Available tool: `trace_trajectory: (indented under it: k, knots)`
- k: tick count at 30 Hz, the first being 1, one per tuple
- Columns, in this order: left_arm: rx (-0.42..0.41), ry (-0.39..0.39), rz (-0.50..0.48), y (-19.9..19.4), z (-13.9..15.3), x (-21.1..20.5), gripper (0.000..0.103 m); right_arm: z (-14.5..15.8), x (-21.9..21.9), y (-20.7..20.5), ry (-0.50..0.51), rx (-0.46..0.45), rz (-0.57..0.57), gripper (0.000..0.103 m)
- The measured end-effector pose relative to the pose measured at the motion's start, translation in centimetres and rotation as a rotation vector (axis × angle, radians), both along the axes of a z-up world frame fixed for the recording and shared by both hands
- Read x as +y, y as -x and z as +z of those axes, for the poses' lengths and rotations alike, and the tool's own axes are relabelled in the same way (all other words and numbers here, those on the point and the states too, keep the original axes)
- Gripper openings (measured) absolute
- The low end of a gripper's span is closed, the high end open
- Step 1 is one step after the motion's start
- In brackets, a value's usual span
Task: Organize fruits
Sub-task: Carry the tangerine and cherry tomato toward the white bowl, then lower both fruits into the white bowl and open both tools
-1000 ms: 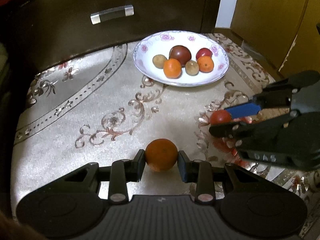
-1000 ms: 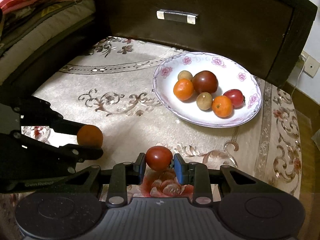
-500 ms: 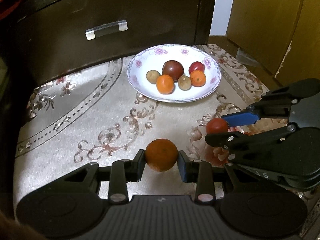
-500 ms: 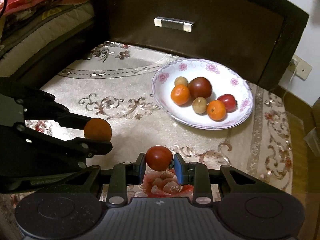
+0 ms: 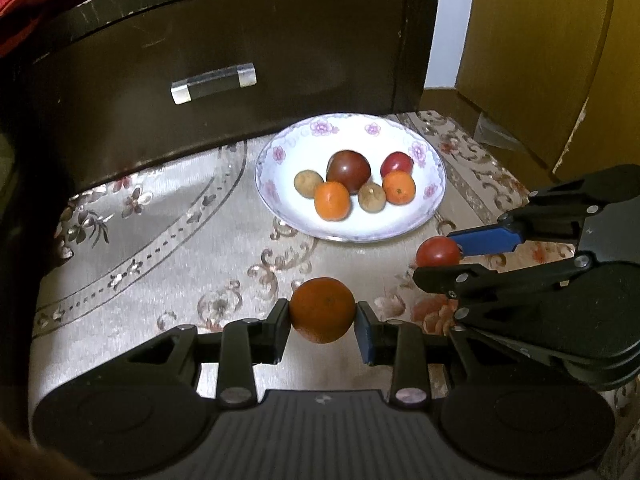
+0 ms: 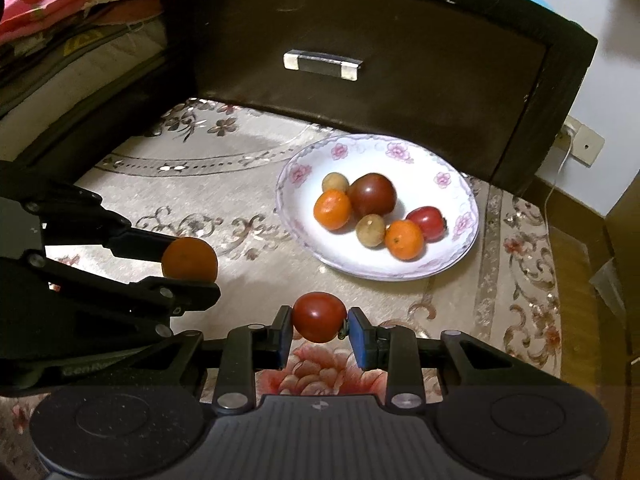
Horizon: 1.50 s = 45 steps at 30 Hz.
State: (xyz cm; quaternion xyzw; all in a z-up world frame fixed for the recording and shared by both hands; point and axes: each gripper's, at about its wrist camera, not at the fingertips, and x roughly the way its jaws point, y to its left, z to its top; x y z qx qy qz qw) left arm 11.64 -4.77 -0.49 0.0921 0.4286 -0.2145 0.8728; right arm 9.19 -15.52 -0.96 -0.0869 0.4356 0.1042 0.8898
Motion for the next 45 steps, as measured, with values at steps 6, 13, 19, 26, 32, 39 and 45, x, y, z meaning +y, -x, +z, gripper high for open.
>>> trace_trajectory:
  k: [6,13,19,26,32,39,45]
  knots:
    - [-0.019,0.001,0.014,-1.2,0.2,0.0,0.039,0.4,-0.2,-1.2,0.008,-0.012,-0.013,0.028]
    - [-0.048,-0.002,0.006,-3.2,0.6,-0.7,0.039,0.8,-0.6,-2.9,0.008,-0.03,-0.035,0.028]
    - [-0.057,0.004,0.005,-4.6,0.5,-1.4,0.038,0.7,-1.4,-4.4,-0.013,-0.029,-0.066,0.028]
    - [-0.075,0.004,0.002,-6.0,0.4,-1.9,0.038,0.7,-2.3,-6.1,-0.038,-0.04,-0.101,0.028]
    - [-0.076,0.003,0.015,-7.1,0.0,-1.9,0.038,0.3,-2.7,-7.3,-0.045,-0.04,-0.121,0.028]
    - [-0.075,0.008,0.018,-8.0,-0.5,-2.2,0.038,0.3,-2.8,-8.6,-0.053,-0.059,-0.117,0.029]
    - [-0.07,0.002,0.016,-8.2,-1.2,-2.4,0.038,-0.1,-3.1,-9.0,-0.037,-0.057,-0.123,0.029]
